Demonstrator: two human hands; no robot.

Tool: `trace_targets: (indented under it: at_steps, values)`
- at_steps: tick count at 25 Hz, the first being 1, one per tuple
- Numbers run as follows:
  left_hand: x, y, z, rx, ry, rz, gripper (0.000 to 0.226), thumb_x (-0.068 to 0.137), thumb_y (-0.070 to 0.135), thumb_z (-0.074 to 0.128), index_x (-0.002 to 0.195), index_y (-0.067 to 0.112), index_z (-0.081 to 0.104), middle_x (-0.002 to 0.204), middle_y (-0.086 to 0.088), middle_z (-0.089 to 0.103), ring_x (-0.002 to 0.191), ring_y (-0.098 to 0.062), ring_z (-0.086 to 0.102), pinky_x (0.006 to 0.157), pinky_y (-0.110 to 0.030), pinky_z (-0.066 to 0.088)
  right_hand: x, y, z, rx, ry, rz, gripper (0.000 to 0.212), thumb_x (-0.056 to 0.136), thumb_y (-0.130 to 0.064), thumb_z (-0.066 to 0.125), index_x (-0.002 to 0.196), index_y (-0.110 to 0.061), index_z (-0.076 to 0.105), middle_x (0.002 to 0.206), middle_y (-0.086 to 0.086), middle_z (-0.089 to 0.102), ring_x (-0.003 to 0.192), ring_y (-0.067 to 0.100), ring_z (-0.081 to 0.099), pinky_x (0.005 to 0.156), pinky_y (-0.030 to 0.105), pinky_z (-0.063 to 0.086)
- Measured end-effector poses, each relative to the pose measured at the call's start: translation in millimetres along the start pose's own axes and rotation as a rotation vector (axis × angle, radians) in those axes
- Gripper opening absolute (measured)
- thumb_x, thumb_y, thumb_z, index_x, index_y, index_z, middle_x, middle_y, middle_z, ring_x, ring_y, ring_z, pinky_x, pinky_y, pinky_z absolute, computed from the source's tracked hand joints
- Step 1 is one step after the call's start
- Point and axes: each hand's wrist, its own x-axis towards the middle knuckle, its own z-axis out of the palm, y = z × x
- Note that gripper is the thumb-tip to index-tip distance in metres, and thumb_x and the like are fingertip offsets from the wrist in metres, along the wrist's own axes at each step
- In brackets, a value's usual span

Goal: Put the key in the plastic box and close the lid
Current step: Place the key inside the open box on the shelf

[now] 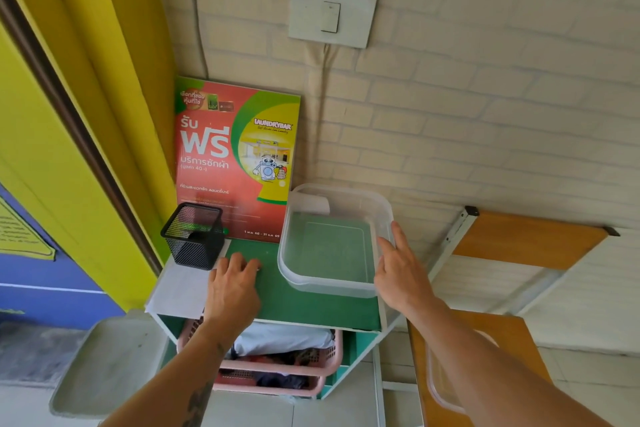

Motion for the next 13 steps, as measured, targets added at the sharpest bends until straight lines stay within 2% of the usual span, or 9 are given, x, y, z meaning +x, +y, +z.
trace_targets:
  at_steps: [7, 13]
  values:
    - [11.3, 5.0, -18.4, -0.177, 0.002, -0.055, 0.037, 0.072, -0.008, 0.059, 0.104, 0.005, 0.070, 0.100, -0.011, 0.056, 0.084, -0.032, 0.058, 0.065, -0.044, 0.056, 1.2, 0.5, 0.0, -0.041, -0.003, -0.018, 0.056, 0.100, -0.013, 0.043, 0.153, -0.017, 0.027, 0.166, 0.002, -0.007, 0.144, 0.029, 0.034, 0.105, 0.037, 0.044]
    - [23.3, 26.8, -50.3, -0.418, 0.192, -0.121, 0.022, 0.082, -0.001, 0.053, 0.093, 0.005, 0.071, 0.094, -0.008, 0.060, 0.073, -0.029, 0.058, 0.068, -0.039, 0.054, -0.3, -2.6, -7.8, -0.047, -0.019, -0.012, 0.051, 0.104, -0.022, 0.035, 0.153, -0.017, 0.023, 0.166, 0.003, -0.004, 0.139, 0.029, 0.040, 0.102, 0.040, 0.046]
